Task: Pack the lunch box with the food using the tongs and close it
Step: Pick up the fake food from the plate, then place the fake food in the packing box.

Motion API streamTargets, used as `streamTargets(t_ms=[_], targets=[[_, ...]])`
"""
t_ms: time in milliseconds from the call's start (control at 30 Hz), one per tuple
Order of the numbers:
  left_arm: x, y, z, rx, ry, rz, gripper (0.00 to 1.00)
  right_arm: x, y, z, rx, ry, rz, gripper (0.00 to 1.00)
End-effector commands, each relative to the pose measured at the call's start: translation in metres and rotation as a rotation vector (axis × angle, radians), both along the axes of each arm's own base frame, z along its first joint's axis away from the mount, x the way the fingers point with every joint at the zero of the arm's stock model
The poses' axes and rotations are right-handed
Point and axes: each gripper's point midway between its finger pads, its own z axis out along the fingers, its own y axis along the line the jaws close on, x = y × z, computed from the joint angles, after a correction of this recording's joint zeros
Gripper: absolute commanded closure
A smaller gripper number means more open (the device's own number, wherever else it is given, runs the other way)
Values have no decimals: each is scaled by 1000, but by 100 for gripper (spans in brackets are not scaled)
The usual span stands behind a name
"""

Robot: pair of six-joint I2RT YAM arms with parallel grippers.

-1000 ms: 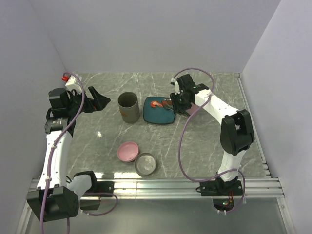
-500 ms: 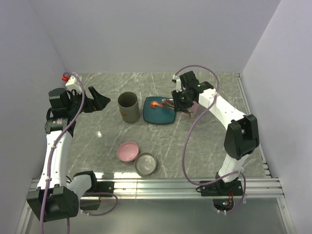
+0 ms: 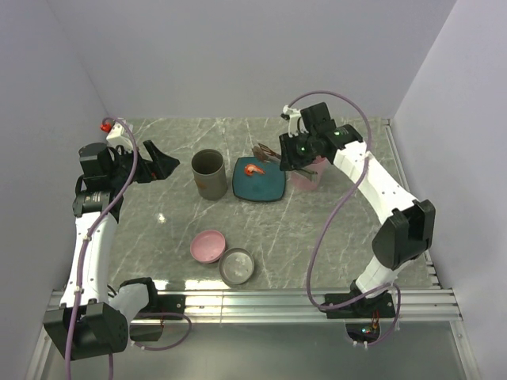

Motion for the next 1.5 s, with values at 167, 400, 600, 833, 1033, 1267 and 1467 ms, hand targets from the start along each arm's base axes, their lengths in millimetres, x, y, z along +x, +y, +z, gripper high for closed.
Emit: streamTargets(t_ms=[167, 400, 600, 833, 1033, 1267, 1467], targets=[[7, 1, 9, -11, -21, 7, 1, -22, 47, 91, 165, -183, 201, 71], [10, 4, 6, -26, -9, 15, 1, -37, 99, 104, 190, -206, 315, 70], [10, 5, 9, -27, -12, 16, 1, -38, 130, 97, 179, -196, 358, 70], [10, 5, 10, -29, -12, 15, 1, -25, 140, 79, 146, -184, 343, 70], [10, 5, 7, -31, -9, 13, 1, -26, 145, 71, 132, -170, 350, 56], [10, 6, 7, -31, -6, 13, 1, -27, 145, 82, 153, -184, 346, 50], [9, 5, 6, -29, -3, 11, 1, -30, 140, 92, 160, -208, 347, 46]])
